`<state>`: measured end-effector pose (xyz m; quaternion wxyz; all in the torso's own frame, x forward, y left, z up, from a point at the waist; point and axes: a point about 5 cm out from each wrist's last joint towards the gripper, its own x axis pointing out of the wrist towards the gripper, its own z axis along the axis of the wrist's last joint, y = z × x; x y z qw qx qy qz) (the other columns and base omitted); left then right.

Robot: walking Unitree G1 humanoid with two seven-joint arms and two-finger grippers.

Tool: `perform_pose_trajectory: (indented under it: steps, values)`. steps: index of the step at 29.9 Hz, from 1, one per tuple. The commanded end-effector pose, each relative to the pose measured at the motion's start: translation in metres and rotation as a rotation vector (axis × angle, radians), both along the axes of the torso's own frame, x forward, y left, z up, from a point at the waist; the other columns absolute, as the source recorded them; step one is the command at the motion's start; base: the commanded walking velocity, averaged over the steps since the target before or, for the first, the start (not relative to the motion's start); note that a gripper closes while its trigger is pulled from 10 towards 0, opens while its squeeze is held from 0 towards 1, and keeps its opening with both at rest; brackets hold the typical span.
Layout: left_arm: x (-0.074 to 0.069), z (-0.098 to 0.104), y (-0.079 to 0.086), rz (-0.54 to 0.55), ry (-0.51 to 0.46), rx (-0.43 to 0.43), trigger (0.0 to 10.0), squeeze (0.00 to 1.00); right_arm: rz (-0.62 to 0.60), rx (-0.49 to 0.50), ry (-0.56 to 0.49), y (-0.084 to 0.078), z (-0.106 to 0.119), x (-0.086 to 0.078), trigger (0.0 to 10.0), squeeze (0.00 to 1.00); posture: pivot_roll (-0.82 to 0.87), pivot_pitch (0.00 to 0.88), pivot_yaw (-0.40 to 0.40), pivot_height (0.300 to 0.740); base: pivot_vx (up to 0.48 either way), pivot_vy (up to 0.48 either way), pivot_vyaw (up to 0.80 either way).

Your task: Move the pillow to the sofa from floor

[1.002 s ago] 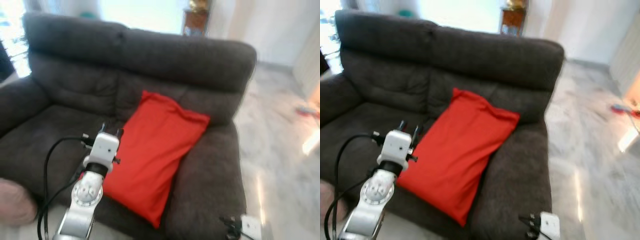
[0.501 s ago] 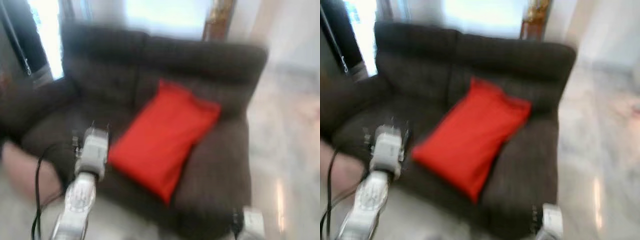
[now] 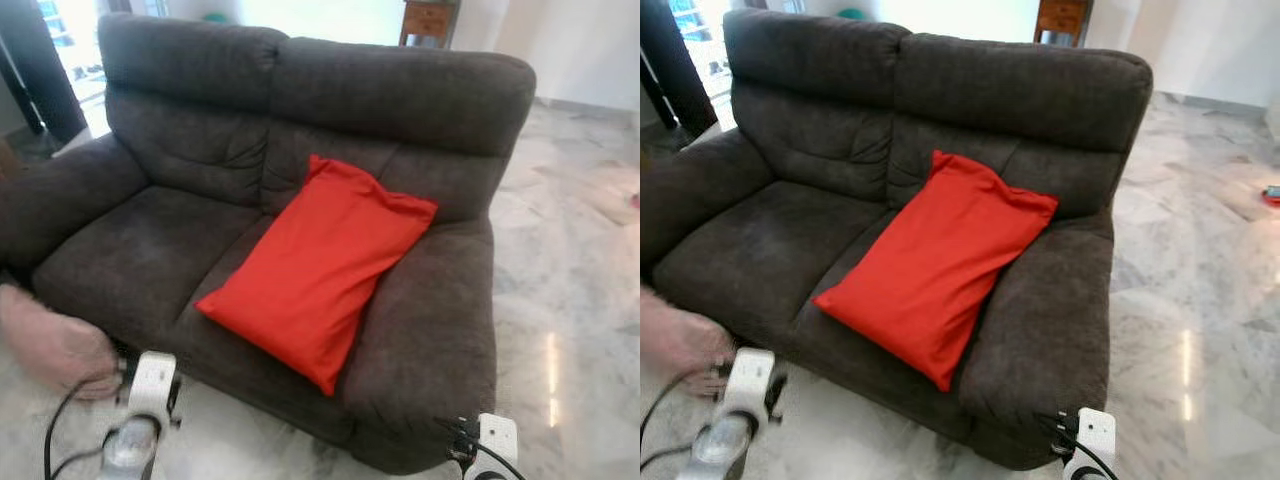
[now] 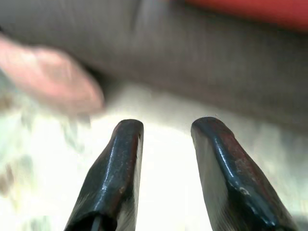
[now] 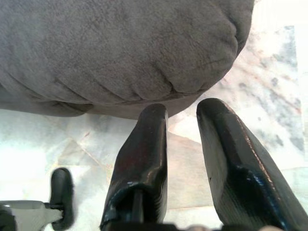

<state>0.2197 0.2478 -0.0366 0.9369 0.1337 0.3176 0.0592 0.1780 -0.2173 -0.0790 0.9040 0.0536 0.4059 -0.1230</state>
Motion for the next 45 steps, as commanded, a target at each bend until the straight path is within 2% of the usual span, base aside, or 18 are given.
perform_pose_trajectory:
  steps: [1, 2, 3, 8, 11, 18, 24, 29, 31, 34, 35, 37, 38, 41, 45]
  values:
    - [-0.012, -0.010, 0.000, 0.007, 0.059, -0.002, 10.0, 0.00, -0.005, -0.030, 0.037, -0.002, -0.001, -0.002, 10.0, 0.00, 0.18, 0.000, -0.044, 0.740, 0.000, 0.000, 0.00]
    - [-0.022, -0.018, 0.000, 0.029, 0.101, -0.013, 10.0, 0.00, -0.013, -0.059, 0.072, -0.004, -0.003, -0.006, 10.0, 0.00, 0.16, 0.000, -0.047, 0.740, 0.000, 0.000, 0.00]
    - [-0.022, -0.018, 0.000, 0.029, 0.101, -0.013, 10.0, 0.00, -0.013, -0.059, 0.072, -0.004, -0.003, -0.006, 10.0, 0.00, 0.16, 0.000, -0.047, 0.740, 0.000, 0.000, 0.00]
    - [-0.047, -0.035, -0.002, 0.096, 0.198, -0.049, 10.0, 0.00, -0.020, -0.181, 0.154, -0.016, -0.006, -0.018, 10.0, 0.00, 0.14, 0.000, -0.063, 0.740, 0.000, 0.000, 0.00]
    - [-0.055, -0.040, -0.005, 0.093, 0.218, -0.054, 10.0, 0.00, -0.053, -0.203, 0.201, -0.022, -0.009, -0.027, 10.0, 0.00, 0.13, 0.000, -0.070, 0.740, 0.000, 0.000, 0.00]
    - [-0.062, -0.046, -0.017, 0.066, 0.234, -0.063, 10.0, 0.00, -0.089, -0.219, 0.261, -0.030, -0.011, -0.038, 10.0, 0.00, 0.13, 0.000, -0.082, 0.740, 0.000, 0.000, 0.00]
    - [-0.056, -0.047, -0.030, 0.021, 0.222, -0.079, 10.0, 0.00, -0.062, -0.199, 0.265, -0.036, -0.010, -0.040, 10.0, 0.00, 0.09, 0.000, -0.062, 0.740, 0.000, 0.000, 0.00]
    - [-0.047, -0.045, -0.039, -0.069, 0.224, -0.063, 10.0, 0.00, -0.097, -0.195, 0.261, -0.042, -0.009, -0.039, 10.0, 0.00, 0.02, 0.000, 0.007, 0.740, 0.000, 0.000, 0.00]
    - [-0.044, -0.044, -0.041, -0.086, 0.222, -0.060, 10.0, 0.00, -0.098, -0.202, 0.264, -0.042, -0.008, -0.039, 10.0, 0.00, 0.02, 0.000, 0.011, 0.740, 0.000, 0.000, 0.00]
    - [-0.032, -0.038, -0.042, -0.111, 0.194, -0.054, 10.0, 0.00, -0.128, -0.191, 0.255, -0.043, -0.007, -0.035, 10.0, 0.00, -0.01, 0.000, 0.007, 0.740, 0.000, 0.000, 0.00]
    - [-0.026, -0.035, -0.042, -0.100, 0.183, -0.054, 10.0, 0.00, -0.124, -0.186, 0.250, -0.042, -0.006, -0.031, 10.0, 0.00, -0.03, 0.000, -0.002, 0.740, 0.000, 0.000, 0.00]
    - [-0.024, -0.035, -0.041, -0.094, 0.180, -0.055, 10.0, 0.00, -0.117, -0.185, 0.250, -0.042, -0.005, -0.030, 10.0, 0.00, -0.03, 0.000, -0.002, 0.740, 0.000, 0.000, 0.00]
    - [-0.017, -0.031, -0.041, -0.076, 0.168, -0.056, 10.0, 0.00, -0.076, -0.180, 0.241, -0.040, -0.003, -0.022, 10.0, 0.00, -0.07, 0.000, -0.006, 0.740, 0.000, 0.000, 0.00]
    - [-0.012, -0.029, -0.043, -0.077, 0.160, -0.052, 10.0, 0.00, -0.048, -0.179, 0.223, -0.038, 0.000, -0.014, 10.0, 0.00, -0.09, 0.000, -0.018, 0.740, 0.000, 0.000, 0.00]
    - [-0.011, -0.030, -0.046, -0.075, 0.170, -0.053, 10.0, 0.00, -0.054, -0.178, 0.215, -0.038, 0.002, -0.008, 10.0, 0.00, -0.10, 0.000, 0.000, 0.740, 0.000, 0.000, 0.00]
